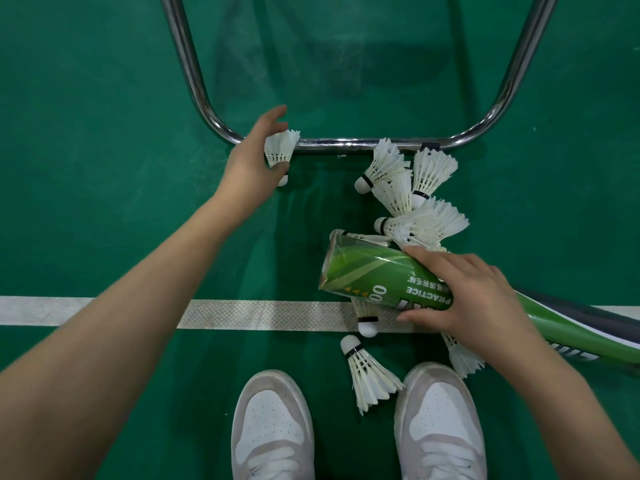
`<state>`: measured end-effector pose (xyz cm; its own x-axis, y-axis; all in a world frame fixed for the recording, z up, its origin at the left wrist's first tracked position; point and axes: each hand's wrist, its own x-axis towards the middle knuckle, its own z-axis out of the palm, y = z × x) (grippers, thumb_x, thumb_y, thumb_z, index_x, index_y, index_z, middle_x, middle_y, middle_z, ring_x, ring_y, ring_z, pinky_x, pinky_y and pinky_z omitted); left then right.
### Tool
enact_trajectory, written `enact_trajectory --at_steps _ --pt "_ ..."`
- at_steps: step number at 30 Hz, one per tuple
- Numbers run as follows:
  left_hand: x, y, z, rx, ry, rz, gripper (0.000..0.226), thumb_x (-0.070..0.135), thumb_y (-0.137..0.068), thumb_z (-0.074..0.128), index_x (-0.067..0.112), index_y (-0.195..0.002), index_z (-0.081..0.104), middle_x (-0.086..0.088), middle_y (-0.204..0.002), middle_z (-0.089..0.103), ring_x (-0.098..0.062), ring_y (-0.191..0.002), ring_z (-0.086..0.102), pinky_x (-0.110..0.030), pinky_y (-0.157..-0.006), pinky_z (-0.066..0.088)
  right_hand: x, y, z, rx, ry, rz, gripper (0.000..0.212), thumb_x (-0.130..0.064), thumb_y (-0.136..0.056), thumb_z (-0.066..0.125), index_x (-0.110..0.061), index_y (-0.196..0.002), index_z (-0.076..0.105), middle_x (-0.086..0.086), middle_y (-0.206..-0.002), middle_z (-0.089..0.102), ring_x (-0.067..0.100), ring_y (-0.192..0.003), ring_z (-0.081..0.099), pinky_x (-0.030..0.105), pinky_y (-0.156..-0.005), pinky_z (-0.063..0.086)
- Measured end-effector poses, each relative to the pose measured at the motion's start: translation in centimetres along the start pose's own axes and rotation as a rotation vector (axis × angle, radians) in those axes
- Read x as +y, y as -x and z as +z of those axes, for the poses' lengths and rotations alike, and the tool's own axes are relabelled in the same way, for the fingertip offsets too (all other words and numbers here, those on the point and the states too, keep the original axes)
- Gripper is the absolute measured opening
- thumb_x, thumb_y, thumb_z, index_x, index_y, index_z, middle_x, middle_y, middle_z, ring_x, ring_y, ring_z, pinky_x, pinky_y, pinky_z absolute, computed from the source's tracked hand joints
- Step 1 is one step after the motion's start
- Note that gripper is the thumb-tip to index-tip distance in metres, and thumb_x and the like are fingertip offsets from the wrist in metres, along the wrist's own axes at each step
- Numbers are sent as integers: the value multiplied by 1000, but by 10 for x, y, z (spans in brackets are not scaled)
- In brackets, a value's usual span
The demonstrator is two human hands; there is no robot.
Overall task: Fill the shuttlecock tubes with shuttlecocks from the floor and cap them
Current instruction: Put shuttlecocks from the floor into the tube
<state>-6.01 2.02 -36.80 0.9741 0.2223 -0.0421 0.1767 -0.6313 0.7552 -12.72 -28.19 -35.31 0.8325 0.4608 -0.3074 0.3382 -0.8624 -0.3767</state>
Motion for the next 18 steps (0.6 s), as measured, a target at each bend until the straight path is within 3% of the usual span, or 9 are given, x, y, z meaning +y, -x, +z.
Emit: enact_trajectory --at_steps 3,7,14,18 --pt "0 -9 -2 -7 -119 -27 70 -1 -88 57 31 -144 31 8 -138 51 -12 -127 43 -13 -86 28 0 -1 0 -3 2 -2 87 -65 -59 63 -41 -136 33 -8 -126 54 20 -113 44 36 -89 31" --pt "-3 -11 -2 32 -154 -40 64 0 -88 59 27 -141 36 6 -126 59 -15 -123 46 -18 -88 29 2 0 1 22 -7 -11 85 -65 -58 64 -38 -135 37 -6 -121 58 23 -109 47 38 -87 34" --pt "-15 11 5 161 -200 18 39 13 -89 58 24 -126 52 5 -94 60 -20 -101 49 -28 -75 36 3 1 1 12 1 -9 87 -67 -58 61 -39 -136 35 -8 -123 56 21 -111 45 38 -88 33" --pt "-19 30 7 258 -23 -117 37 11 -86 63 26 -119 56 7 -82 59 -14 -85 58 -33 -81 46 2 1 2 15 -4 -15 86 -63 -59 64 -38 -136 36 -6 -123 56 22 -111 46 39 -88 34"
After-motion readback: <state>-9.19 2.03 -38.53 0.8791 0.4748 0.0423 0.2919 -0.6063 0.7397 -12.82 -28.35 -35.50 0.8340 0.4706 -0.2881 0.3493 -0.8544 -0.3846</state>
